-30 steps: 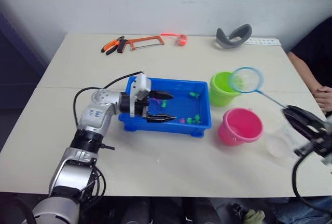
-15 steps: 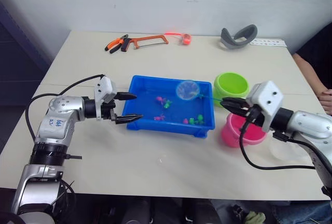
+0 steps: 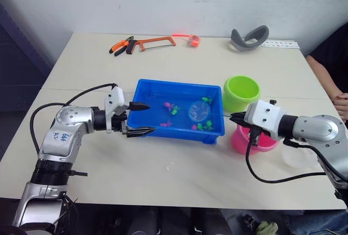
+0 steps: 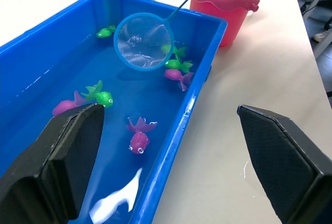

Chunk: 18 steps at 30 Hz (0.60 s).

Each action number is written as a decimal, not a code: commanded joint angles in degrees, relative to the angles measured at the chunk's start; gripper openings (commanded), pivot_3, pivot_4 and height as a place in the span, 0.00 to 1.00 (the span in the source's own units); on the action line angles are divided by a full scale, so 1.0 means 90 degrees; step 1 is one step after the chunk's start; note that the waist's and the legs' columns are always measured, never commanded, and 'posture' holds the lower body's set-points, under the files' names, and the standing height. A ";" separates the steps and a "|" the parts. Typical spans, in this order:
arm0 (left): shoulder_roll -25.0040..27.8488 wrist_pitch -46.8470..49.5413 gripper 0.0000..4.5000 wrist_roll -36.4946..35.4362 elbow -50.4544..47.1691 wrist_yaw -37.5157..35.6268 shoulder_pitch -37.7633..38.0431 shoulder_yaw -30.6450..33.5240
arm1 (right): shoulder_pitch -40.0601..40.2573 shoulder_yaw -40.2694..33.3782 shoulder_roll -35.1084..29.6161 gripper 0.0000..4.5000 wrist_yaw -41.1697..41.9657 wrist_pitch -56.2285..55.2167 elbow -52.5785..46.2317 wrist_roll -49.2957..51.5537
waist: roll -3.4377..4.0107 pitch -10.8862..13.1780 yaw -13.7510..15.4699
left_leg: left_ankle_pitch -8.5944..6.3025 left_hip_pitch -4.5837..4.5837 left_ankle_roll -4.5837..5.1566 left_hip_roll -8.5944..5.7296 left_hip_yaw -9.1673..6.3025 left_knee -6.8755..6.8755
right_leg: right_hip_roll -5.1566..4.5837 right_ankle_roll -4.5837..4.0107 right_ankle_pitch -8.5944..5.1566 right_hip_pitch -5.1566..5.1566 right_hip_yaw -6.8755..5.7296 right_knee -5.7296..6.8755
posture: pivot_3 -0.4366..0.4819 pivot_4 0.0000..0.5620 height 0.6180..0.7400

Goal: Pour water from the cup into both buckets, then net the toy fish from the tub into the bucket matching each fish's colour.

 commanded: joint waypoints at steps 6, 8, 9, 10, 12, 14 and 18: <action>-0.0072 -0.0115 1.00 -0.0030 -0.0022 -0.0017 -0.0224 -0.0030 | 0.0394 -0.0107 -0.0173 0.00 0.0216 -0.0775 0.0043 -0.0572 | 0.0000 0.0000 0.0001 | 0.0000 0.0001 0.0000 -0.0001 0.0001 0.0000 | 0.0003 0.0000 0.0000 0.0000 0.0000 0.0001 | 0.48 0.27 1.00; -0.0082 -0.0119 1.00 -0.0027 -0.0015 -0.0014 -0.0238 -0.0042 | 0.0431 -0.0111 -0.0190 0.00 0.0249 -0.0975 0.0121 -0.0713 | 0.0000 0.0000 -0.0003 | 0.0000 0.0002 0.0000 -0.0001 0.0003 0.0000 | 0.0005 0.0000 0.0000 0.0000 -0.0001 0.0000 | 0.48 0.27 1.00; -0.0088 -0.0122 1.00 -0.0028 -0.0010 -0.0014 -0.0244 -0.0047 | 0.0438 -0.0101 -0.0196 0.00 0.0264 -0.1102 0.0186 -0.0787 | 0.0000 0.0000 -0.0002 | 0.0000 0.0002 0.0000 -0.0001 0.0004 0.0000 | 0.0005 0.0000 0.0000 0.0001 -0.0002 0.0001 | 0.48 0.27 1.00; -0.0092 -0.0124 1.00 -0.0028 -0.0008 -0.0012 -0.0248 -0.0051 | 0.0437 -0.0088 -0.0196 0.00 0.0268 -0.1227 0.0258 -0.0867 | 0.0000 0.0000 -0.0003 | 0.0000 0.0003 0.0000 -0.0001 0.0004 0.0000 | 0.0006 0.0000 0.0000 0.0000 -0.0002 0.0001 | 0.48 0.27 1.00; -0.0098 -0.0127 1.00 -0.0028 -0.0010 -0.0014 -0.0248 -0.0054 | 0.0425 -0.0069 -0.0180 0.00 0.0254 -0.1416 0.0384 -0.0998 | 0.0000 0.0000 0.0008 | 0.0000 0.0003 -0.0001 -0.0001 0.0003 0.0000 | 0.0006 0.0000 0.0000 0.0001 -0.0003 0.0001 | 0.48 0.27 1.00; -0.0103 -0.0120 1.00 -0.0033 -0.0029 -0.0009 -0.0242 -0.0053 | 0.0408 -0.0067 -0.0162 0.00 0.0234 -0.1572 0.0480 -0.1107 | 0.0000 0.0000 0.0011 | 0.0000 0.0003 -0.0001 -0.0002 0.0002 0.0001 | 0.0006 0.0000 0.0000 0.0002 -0.0003 0.0000 | 0.48 0.27 1.00; -0.0102 -0.0118 1.00 -0.0054 -0.0069 -0.0019 -0.0196 -0.0046 | 0.0401 -0.0041 -0.0150 0.00 0.0280 -0.1867 0.0612 -0.1219 | 0.0000 0.0000 0.0013 | 0.0001 0.0003 0.0000 -0.0003 0.0001 0.0003 | 0.0006 0.0000 0.0000 0.0004 -0.0003 0.0001 | 0.48 0.27 1.00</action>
